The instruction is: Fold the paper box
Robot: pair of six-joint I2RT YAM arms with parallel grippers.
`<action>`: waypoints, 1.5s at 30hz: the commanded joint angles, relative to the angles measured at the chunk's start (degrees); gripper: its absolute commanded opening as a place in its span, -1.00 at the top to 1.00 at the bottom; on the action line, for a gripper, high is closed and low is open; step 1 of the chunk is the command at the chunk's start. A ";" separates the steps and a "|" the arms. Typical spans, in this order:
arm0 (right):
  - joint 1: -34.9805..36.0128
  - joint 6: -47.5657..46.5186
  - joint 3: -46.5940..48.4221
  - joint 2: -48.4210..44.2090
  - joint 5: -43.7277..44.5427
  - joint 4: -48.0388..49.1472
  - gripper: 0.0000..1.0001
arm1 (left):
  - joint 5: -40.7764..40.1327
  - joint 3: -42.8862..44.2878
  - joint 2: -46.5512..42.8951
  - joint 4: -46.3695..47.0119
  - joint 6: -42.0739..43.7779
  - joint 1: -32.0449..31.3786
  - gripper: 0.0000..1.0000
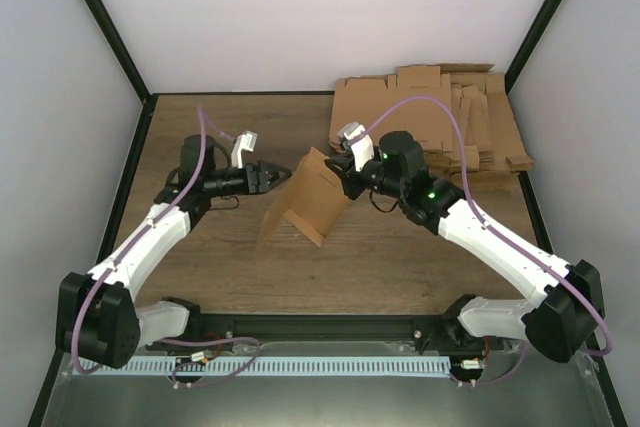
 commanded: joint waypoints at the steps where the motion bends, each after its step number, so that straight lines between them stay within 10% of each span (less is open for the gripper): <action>1: 0.04 -1.18 0.99 0.28 -3.19 3.14 0.98 | -2.37 -2.29 -0.56 6.27 -7.35 2.47 -0.46; 17: 0.04 -4.14 5.76 4.30 -5.69 -1.53 0.98 | 7.76 3.74 8.08 10.25 -9.78 2.60 -0.46; 30: 0.04 -6.60 10.55 7.66 -7.46 -6.25 0.97 | 11.62 7.38 11.78 -3.76 2.60 -0.38 -0.37; 45: 0.15 -10.89 14.86 11.01 -8.90 -9.94 0.90 | 11.39 6.68 13.40 -9.53 8.09 -0.55 0.11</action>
